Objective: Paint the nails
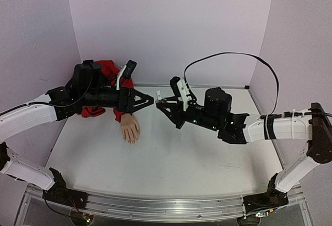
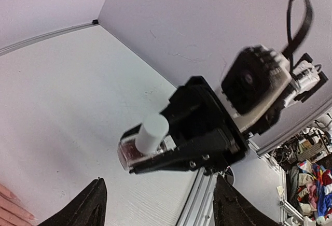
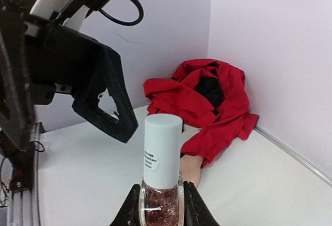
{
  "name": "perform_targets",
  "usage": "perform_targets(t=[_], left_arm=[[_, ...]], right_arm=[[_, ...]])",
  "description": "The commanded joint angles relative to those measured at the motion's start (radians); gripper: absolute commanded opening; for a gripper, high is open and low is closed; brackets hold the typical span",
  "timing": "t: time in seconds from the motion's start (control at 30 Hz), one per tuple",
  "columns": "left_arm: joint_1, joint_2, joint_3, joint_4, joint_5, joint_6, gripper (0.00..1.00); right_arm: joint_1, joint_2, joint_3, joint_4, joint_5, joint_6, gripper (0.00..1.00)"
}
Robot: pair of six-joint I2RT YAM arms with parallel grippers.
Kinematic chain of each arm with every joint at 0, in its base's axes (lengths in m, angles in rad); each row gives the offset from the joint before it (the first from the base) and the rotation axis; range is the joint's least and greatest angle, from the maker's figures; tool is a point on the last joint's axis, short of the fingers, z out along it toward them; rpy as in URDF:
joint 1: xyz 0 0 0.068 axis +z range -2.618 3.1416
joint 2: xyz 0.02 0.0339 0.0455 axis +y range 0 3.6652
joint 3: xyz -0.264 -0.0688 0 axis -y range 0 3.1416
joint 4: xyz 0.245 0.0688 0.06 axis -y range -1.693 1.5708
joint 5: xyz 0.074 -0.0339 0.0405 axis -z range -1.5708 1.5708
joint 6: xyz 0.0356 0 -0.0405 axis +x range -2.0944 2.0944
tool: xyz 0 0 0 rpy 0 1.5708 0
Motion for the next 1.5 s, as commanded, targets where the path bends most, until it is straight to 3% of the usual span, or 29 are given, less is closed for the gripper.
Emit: perform_targets(t=[0.0, 0.3, 0.83, 1.0, 1.17, 1.33, 1.4, 1.47], left_arm=[[-0.001, 0.027, 0.084, 0.007, -0.141, -0.071, 0.69], [-0.009, 0.056, 0.093, 0.01, -0.221, -0.04, 0.51], [-0.022, 0.123, 0.125, 0.015, -0.23, -0.015, 0.23], [-0.023, 0.126, 0.127, 0.015, -0.225, -0.015, 0.21], [-0.025, 0.135, 0.119, 0.018, -0.181, -0.014, 0.11], [-0.024, 0.133, 0.094, 0.021, -0.015, 0.071, 0.03], [-0.024, 0.136, 0.087, 0.021, 0.136, 0.141, 0.0], [-0.024, 0.145, 0.082, 0.021, 0.337, 0.209, 0.0]], right_arm=[[0.069, 0.043, 0.083, 0.028, 0.317, -0.127, 0.0], [0.129, 0.116, 0.136, 0.036, 0.452, -0.175, 0.0], [0.143, 0.148, 0.168, 0.028, 0.429, -0.192, 0.0], [0.145, 0.147, 0.168, 0.024, 0.419, -0.196, 0.0], [0.145, 0.13, 0.162, 0.027, 0.394, -0.18, 0.0], [0.134, 0.07, 0.138, 0.017, 0.179, -0.182, 0.0], [0.096, 0.031, 0.135, -0.026, -0.065, -0.145, 0.0], [0.018, 0.004, 0.137, -0.036, -0.454, -0.041, 0.0]])
